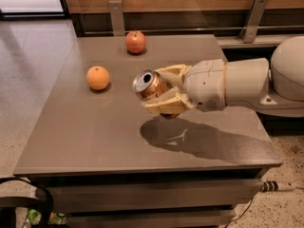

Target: Place orange can upright

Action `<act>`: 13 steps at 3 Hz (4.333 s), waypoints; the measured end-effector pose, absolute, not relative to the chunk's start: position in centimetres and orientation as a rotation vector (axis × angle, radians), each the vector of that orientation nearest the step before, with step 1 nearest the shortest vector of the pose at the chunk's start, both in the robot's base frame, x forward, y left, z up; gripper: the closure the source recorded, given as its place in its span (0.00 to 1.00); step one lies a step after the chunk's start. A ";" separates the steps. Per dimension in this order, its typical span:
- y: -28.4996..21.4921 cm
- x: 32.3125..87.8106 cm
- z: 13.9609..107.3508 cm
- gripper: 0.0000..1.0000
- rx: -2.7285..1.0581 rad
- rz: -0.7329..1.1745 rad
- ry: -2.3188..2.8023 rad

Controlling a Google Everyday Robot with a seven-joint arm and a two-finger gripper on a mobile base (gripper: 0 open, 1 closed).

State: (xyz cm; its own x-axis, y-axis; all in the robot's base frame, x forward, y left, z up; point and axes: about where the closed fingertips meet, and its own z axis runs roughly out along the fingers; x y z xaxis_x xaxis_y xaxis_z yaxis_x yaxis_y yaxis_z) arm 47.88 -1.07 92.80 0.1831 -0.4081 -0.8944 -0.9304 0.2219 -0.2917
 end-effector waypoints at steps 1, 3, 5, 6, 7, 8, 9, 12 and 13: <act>-1.2 46.9 93.2 1.00 -1.220 0.657 1.381; 0.0 46.3 93.5 1.00 -1.117 0.723 1.285; 3.4 46.3 92.2 1.00 -1.115 0.804 1.277; 4.5 46.4 91.3 1.00 -1.092 0.841 1.283; 5.4 46.3 90.8 1.00 -1.067 0.860 1.282; 7.3 46.6 91.2 1.00 -1.047 0.888 1.242; 7.8 46.7 90.8 1.00 -1.043 0.895 1.251; 7.9 47.1 88.3 1.00 -1.002 0.921 1.328; 7.2 47.3 87.3 1.00 -0.980 0.913 1.355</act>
Offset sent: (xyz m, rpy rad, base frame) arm -0.0150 -0.0082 0.0048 0.3531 -0.0345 -0.0859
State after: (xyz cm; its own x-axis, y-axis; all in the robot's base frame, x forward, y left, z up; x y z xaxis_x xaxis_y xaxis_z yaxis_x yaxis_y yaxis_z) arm 47.27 7.20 87.35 0.0231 -0.0331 -0.9992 -0.9386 0.3435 -0.0331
